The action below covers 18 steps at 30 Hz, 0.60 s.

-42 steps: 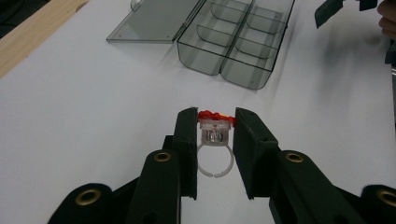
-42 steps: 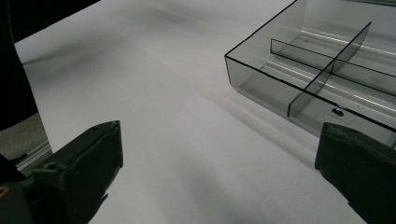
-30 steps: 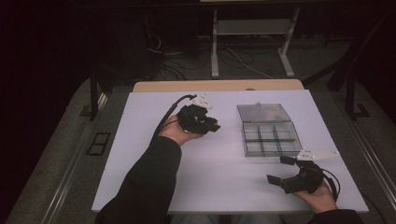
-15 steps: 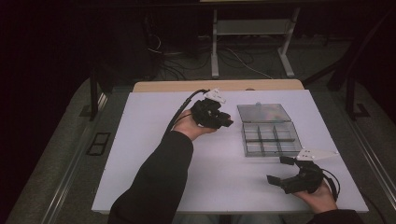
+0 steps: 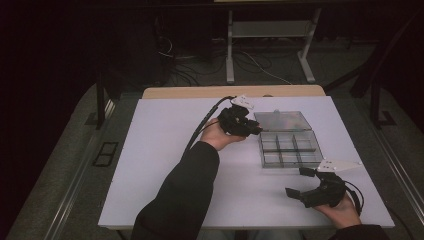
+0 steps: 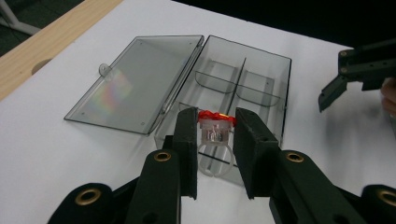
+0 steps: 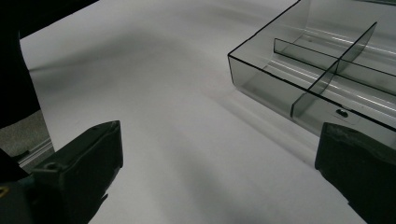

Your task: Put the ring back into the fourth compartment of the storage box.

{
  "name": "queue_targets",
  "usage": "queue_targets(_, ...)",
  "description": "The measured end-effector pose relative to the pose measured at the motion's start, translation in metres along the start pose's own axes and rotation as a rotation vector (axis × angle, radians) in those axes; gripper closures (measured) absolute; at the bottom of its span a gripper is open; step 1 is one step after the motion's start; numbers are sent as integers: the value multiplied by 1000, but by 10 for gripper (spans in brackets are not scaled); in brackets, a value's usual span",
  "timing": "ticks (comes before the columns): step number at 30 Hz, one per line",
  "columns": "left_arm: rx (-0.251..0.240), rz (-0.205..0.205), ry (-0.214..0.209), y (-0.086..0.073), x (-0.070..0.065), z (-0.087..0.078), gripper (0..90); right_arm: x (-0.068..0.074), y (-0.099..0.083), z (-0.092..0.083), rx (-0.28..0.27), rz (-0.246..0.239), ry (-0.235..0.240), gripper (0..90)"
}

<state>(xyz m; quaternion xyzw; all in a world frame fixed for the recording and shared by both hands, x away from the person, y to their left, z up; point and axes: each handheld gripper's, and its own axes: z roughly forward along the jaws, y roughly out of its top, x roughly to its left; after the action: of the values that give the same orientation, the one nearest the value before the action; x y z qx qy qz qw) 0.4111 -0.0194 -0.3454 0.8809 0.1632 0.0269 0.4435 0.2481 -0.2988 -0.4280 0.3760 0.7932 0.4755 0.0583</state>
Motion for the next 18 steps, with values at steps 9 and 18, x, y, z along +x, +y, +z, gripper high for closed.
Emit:
queue_targets(9, -27, -64, -14, -5, 8, 20, 696, 0, 0, 0, 5, -2, 4, 3)
queue_targets(18, -50, -84, -21, -10, 11, 36, 696, 0, 1, 1, 2, -8, 9, 3)
